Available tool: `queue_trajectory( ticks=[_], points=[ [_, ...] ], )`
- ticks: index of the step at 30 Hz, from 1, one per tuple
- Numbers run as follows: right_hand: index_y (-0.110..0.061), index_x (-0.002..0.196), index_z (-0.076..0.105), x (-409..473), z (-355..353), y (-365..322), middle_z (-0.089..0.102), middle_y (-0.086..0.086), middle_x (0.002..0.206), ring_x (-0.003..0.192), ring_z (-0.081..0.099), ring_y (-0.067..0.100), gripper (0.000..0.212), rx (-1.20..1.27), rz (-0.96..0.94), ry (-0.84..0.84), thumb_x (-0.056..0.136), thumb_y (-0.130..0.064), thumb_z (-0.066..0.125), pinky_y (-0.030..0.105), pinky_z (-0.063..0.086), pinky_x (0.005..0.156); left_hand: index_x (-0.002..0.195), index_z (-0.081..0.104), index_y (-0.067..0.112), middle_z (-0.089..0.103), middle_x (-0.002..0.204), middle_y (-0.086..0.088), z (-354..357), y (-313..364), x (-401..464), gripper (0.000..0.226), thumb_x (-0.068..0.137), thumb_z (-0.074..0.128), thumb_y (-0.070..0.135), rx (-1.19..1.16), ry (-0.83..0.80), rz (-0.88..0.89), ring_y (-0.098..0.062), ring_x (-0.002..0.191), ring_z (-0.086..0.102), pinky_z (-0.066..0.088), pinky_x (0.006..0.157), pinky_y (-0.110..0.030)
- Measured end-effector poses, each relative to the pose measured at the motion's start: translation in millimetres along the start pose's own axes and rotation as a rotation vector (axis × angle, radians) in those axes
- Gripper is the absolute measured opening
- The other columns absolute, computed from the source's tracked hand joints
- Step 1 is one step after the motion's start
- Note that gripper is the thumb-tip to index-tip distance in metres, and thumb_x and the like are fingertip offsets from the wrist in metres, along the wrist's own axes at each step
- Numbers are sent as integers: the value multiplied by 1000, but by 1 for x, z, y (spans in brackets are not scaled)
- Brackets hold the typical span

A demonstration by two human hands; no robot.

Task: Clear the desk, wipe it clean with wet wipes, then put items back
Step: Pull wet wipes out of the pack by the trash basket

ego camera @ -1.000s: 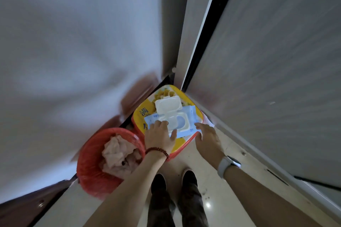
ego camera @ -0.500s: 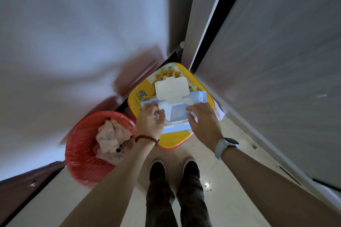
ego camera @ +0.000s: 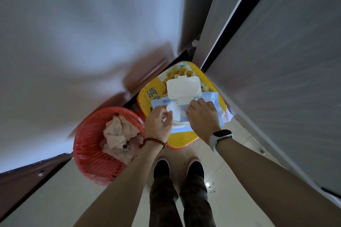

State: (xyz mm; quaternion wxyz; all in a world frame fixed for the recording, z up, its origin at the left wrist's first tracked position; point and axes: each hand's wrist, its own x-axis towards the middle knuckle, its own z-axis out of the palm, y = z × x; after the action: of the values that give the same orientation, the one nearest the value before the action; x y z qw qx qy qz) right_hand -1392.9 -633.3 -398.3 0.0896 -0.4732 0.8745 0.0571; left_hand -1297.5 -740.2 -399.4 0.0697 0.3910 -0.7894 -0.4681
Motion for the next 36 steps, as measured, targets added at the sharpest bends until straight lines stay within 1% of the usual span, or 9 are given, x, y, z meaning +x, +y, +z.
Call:
queue_trajectory(
  ticks=[6, 12, 16, 22, 24, 27, 29, 33, 36],
  points=[
    [-14, 55, 56, 7, 4, 5, 50, 2, 57, 54, 49, 20, 23, -81, -105, 25, 59, -17, 78, 27, 34, 48, 70, 55, -4, 60, 77, -22, 1, -1, 0, 19, 83, 59, 9, 1, 16, 31, -34, 63, 60, 55, 66, -49],
    [-12, 54, 52, 11, 8, 6, 48, 4, 56, 52, 47, 20, 27, -46, -104, 67, 62, -17, 77, 27, 34, 47, 70, 55, -1, 58, 71, -16, 1, -3, 1, 21, 82, 57, 17, -7, -9, 20, -32, 62, 60, 55, 67, -46],
    [-8, 55, 51, 12, 10, 8, 48, 8, 55, 51, 47, 23, 26, 64, -96, 131, 63, -9, 76, 28, 30, 47, 73, 55, -5, 60, 78, -22, 1, -2, 2, 17, 84, 59, 7, -2, -8, 11, -26, 65, 57, 55, 68, -36],
    [-6, 61, 50, 1, 20, 17, 50, 10, 58, 52, 48, 25, 18, 248, -137, 221, 76, -7, 59, 32, 35, 47, 75, 57, -7, 61, 82, -21, 2, -3, 3, 16, 84, 59, 6, -7, -7, 12, -29, 75, 60, 53, 68, -31],
    [-6, 65, 55, -1, 22, 18, 56, 10, 63, 57, 52, 26, 15, 333, -96, 230, 78, -8, 63, 34, 41, 50, 76, 57, -8, 61, 84, -23, 2, -4, 3, 16, 84, 59, 5, -2, -4, 14, -28, 76, 60, 51, 67, -27],
    [-9, 66, 59, 0, 23, 13, 58, 7, 64, 60, 54, 26, 14, 234, -106, 224, 78, -12, 65, 33, 42, 53, 74, 57, -7, 58, 79, -16, 2, -4, 3, 15, 83, 60, 5, -9, 9, 15, -25, 72, 57, 49, 63, -14],
    [-10, 64, 57, 2, 22, 10, 56, 5, 62, 59, 53, 25, 18, 146, -82, 193, 72, -14, 72, 31, 40, 52, 73, 57, -6, 55, 78, -12, 3, -4, 2, 16, 83, 60, 6, -26, 8, 7, -26, 73, 57, 52, 66, -22],
    [-13, 62, 54, 6, 19, 7, 51, 2, 60, 56, 49, 21, 22, 2, -79, 152, 67, -16, 75, 29, 36, 50, 71, 57, -6, 60, 76, -18, 2, -5, 4, 24, 80, 58, 17, -22, 17, 37, -32, 74, 59, 55, 66, -42],
    [-12, 62, 52, 5, 18, 8, 49, 3, 60, 56, 47, 21, 23, -44, -119, 142, 68, -17, 73, 30, 35, 50, 69, 57, -5, 62, 76, -19, 1, -4, 4, 27, 78, 55, 21, -11, 25, 48, -31, 72, 58, 55, 64, -46]
  ],
)
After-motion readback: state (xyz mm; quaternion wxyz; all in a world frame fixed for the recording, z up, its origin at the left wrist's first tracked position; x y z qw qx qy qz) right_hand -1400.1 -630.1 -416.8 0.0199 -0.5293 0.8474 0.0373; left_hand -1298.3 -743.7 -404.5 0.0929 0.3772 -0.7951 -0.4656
